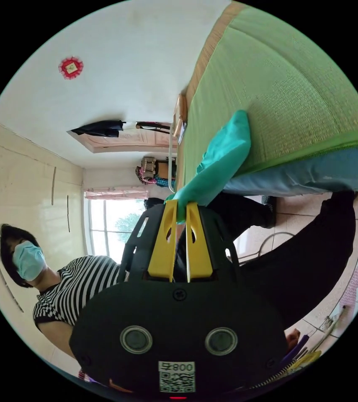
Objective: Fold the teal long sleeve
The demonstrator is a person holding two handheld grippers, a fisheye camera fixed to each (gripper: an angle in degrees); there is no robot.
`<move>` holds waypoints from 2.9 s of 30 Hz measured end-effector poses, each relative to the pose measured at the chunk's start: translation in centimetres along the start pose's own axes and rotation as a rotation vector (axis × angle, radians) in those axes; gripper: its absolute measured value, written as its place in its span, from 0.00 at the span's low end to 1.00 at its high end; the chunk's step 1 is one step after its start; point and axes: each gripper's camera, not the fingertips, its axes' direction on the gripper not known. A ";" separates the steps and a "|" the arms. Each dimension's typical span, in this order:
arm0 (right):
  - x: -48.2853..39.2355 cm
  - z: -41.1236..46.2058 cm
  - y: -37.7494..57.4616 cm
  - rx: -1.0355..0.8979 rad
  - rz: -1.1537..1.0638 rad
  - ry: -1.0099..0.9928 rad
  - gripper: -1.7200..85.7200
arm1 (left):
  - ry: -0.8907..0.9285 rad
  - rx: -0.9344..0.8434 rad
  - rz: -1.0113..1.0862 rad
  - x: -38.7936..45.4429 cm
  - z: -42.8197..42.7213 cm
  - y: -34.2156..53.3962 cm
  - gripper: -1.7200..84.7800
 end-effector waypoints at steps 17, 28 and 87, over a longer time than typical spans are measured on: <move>-29.4 -18.3 -5.6 0.224 -0.243 0.044 0.04 | 0.110 -0.168 0.267 0.5 29.4 -17.4 0.06; -47.7 -39.5 -8.2 0.432 -0.422 0.157 0.04 | 0.222 -0.293 0.504 1.5 56.1 -26.2 0.06; -20.7 -20.6 2.3 0.377 -0.199 1.126 0.02 | -0.487 -0.723 0.790 -34.0 91.8 -39.5 0.04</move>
